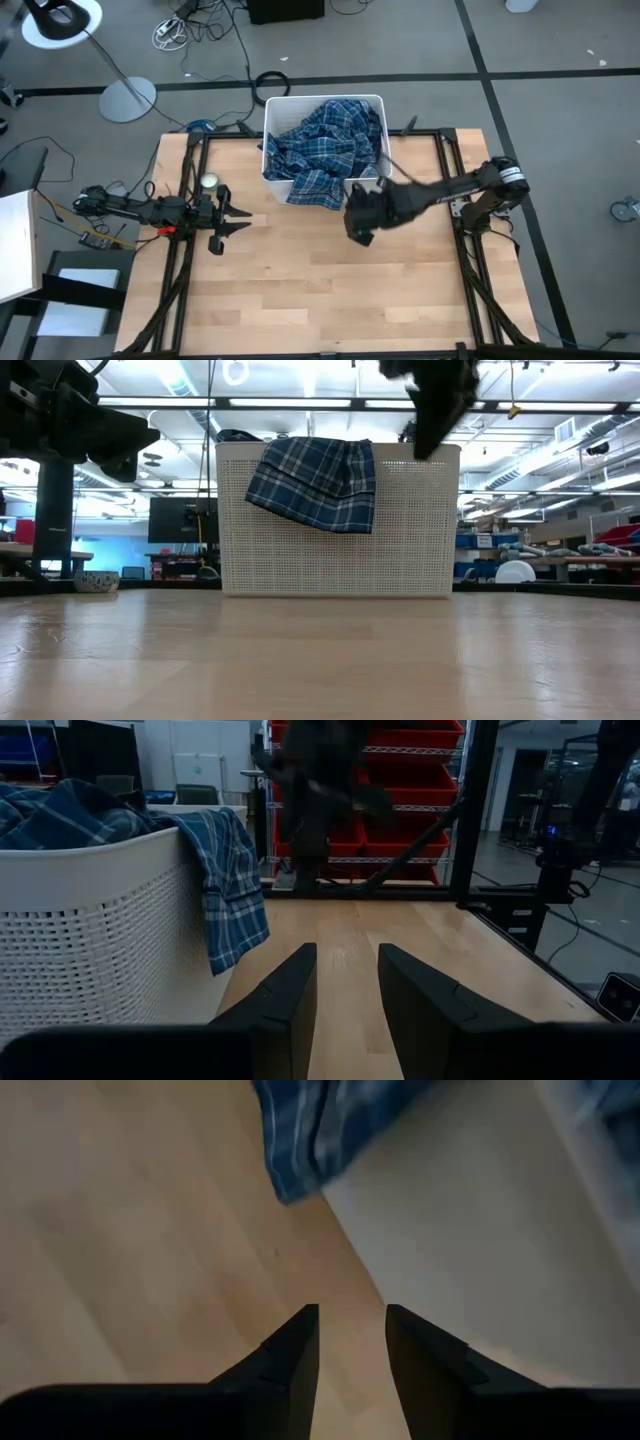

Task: Sort clothes
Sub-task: Put the blue and white patterned shirt into the white laundry bin

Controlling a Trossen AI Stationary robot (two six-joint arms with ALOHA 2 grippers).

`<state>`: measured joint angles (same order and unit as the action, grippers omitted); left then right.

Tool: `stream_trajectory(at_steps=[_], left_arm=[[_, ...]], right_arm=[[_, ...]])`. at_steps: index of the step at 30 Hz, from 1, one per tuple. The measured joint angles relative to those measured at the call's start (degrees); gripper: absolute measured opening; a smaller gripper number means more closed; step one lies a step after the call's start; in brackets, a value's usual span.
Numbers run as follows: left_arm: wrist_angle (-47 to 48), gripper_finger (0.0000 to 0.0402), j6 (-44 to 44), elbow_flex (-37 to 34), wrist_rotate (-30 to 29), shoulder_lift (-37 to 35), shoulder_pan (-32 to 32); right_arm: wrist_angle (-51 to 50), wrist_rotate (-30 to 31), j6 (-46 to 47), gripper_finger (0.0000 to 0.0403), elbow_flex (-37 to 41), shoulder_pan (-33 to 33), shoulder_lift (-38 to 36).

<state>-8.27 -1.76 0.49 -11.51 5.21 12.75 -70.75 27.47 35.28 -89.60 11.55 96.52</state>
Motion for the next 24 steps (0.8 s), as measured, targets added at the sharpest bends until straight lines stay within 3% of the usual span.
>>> stream_trajectory(at_steps=[5, 11, 16, 21, 24], left_arm=[[0.0, 0.0115, 0.0, 0.0, 0.0, 0.0, 0.0], [-0.4, 0.0115, 0.0, 0.0, 0.0, 0.0, 0.0], [-1.3, 0.0115, 0.0, 0.0, 0.0, 0.0, 0.0], [-1.1, 0.0115, 0.0, 0.0, 0.0, 0.0, 0.0], [-1.3, 0.0115, 0.0, 0.0, 0.0, 0.0, 0.0]], right_arm=[[16.1, 3.4, 6.1, 0.0116, 14.1, 3.8, -0.6], [46.7, 6.8, 6.5, 0.0116, 30.4, 5.3, -0.9], [69.1, 15.4, 3.0, 0.0116, 39.4, 5.2, -0.9], [79.7, 25.0, 0.3, 0.0116, 43.3, 5.1, -0.9], [80.3, 24.3, -0.3, 0.0116, 43.6, 3.7, -1.0]])
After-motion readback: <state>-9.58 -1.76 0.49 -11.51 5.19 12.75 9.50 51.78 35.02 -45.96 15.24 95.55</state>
